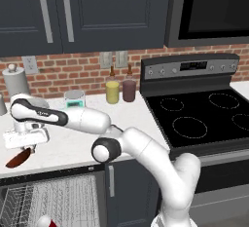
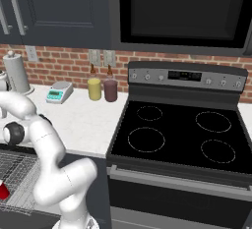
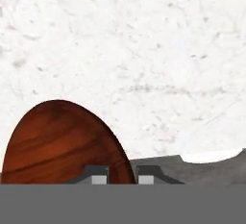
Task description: Pick up the cup and bowl from the counter, place them in the dishwasher, and close the dishwasher door.
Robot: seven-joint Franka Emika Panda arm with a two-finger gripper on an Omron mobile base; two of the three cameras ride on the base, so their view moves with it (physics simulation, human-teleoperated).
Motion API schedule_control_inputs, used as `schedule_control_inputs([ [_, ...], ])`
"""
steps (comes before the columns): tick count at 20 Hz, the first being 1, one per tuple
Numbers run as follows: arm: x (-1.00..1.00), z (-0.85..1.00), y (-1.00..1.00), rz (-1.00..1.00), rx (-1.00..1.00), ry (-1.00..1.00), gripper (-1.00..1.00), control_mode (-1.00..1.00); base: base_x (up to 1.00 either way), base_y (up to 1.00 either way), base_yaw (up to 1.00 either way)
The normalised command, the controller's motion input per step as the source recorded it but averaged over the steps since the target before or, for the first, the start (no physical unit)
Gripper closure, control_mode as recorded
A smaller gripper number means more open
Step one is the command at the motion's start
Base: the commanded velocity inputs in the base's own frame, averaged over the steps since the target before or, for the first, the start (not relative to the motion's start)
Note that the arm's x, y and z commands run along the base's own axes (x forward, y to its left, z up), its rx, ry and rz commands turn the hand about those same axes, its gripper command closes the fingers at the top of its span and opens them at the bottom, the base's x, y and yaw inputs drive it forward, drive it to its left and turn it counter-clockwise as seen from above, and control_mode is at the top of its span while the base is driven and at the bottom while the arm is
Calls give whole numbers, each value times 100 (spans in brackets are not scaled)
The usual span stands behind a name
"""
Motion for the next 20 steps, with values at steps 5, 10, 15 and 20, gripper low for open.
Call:
schedule_control_inputs([
  [5, -98, 5, -46, -7, -24, -12, 100, -100, 0, 0, 0],
  [10, -100, 0, -61, -13, -32, -14, 100, -100, 0, 0, 0],
  [15, -100, 10, -62, -9, -50, -5, 100, -100, 0, 0, 0],
  [20, -100, -6, -57, -9, -57, -17, 100, -100, 0, 0, 0],
])
